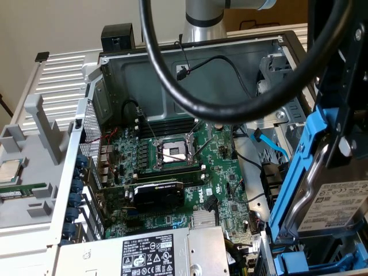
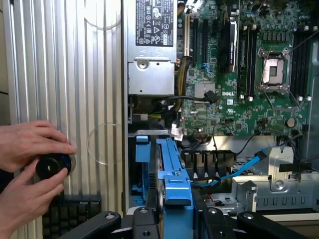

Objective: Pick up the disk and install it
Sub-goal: 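Insert the disk into the insertion slot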

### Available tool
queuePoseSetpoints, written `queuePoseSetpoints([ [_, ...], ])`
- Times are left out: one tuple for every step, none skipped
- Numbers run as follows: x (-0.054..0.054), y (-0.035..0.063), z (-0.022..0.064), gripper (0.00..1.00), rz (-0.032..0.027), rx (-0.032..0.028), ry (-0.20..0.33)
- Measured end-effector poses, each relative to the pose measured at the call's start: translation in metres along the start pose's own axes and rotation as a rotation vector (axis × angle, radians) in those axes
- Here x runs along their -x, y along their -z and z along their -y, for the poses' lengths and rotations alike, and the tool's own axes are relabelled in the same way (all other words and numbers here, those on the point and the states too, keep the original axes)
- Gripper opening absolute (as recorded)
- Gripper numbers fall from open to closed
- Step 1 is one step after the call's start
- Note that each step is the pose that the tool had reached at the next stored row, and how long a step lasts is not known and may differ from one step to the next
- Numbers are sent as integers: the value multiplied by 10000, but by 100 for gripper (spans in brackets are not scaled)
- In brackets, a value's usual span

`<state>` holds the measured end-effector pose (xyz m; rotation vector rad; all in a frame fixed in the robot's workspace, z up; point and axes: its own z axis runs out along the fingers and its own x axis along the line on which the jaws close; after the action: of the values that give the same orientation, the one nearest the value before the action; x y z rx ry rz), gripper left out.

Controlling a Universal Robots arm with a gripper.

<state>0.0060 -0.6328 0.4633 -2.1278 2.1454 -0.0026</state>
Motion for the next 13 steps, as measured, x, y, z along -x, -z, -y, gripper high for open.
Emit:
queuePoseSetpoints([
  [0, 0, 0, 36, -1, 0, 1],
  [0, 0, 0, 36, -1, 0, 0],
  [0, 1, 0, 36, -2, 0, 0],
  [0, 0, -1, 36, -2, -5, 1],
  [0, 0, -1, 36, -1, -13, 2],
  [0, 0, -1, 36, -2, -22, 2],
  [0, 0, -1, 36, -2, -32, 3],
  [0, 0, -2, 36, -4, -41, 4],
  [0, -1, -3, 36, -4, -49, 5],
  [0, -1, -4, 36, -5, -57, 5],
  [0, -1, -4, 36, -5, -60, 6],
  [0, -2, -8, 36, -7, -64, 6],
  [0, -2, -12, 36, -11, -67, 6],
])
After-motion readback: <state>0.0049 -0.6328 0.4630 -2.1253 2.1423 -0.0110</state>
